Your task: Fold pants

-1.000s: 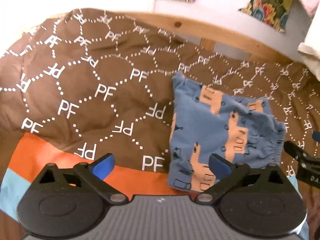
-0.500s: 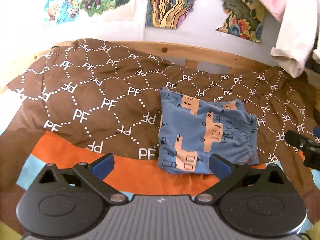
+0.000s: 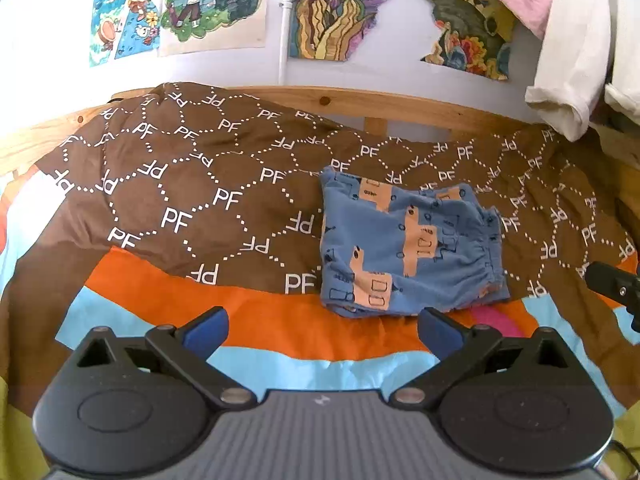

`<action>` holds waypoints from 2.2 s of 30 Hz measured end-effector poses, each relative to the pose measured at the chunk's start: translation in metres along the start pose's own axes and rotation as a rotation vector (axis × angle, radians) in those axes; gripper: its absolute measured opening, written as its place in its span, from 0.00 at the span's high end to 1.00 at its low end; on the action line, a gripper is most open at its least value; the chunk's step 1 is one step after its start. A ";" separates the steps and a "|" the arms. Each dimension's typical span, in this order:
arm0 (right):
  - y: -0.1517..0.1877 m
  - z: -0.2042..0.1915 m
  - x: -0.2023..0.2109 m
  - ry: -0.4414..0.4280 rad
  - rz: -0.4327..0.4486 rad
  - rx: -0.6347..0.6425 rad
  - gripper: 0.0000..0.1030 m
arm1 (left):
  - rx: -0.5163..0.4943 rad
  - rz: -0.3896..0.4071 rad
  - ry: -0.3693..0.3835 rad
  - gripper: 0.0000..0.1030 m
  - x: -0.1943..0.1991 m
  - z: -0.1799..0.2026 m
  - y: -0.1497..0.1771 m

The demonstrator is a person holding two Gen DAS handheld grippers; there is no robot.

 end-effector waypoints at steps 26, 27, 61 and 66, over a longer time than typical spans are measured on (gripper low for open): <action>0.021 -0.002 -0.017 -0.024 -0.132 -0.022 0.01 | -0.034 -0.061 -0.045 0.00 -0.003 -0.009 0.016; 0.021 -0.002 -0.018 -0.024 -0.134 -0.022 0.01 | -0.034 -0.062 -0.045 0.00 -0.003 -0.009 0.016; 0.024 -0.003 -0.023 -0.038 -0.164 -0.029 0.01 | -0.037 -0.081 -0.063 0.00 -0.005 -0.014 0.018; 0.024 -0.003 -0.023 -0.038 -0.164 -0.030 0.01 | -0.036 -0.083 -0.062 0.00 -0.005 -0.014 0.019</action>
Point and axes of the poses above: each gripper's, at about its wrist camera, not at the fingertips, and x roughly against the way its jaws point, z to its right, y to its underside, the point moved 4 cm from there along -x, roughly the way its jaws point, and after that the axes turned 1 degree about -x, right-handed, at the moved point
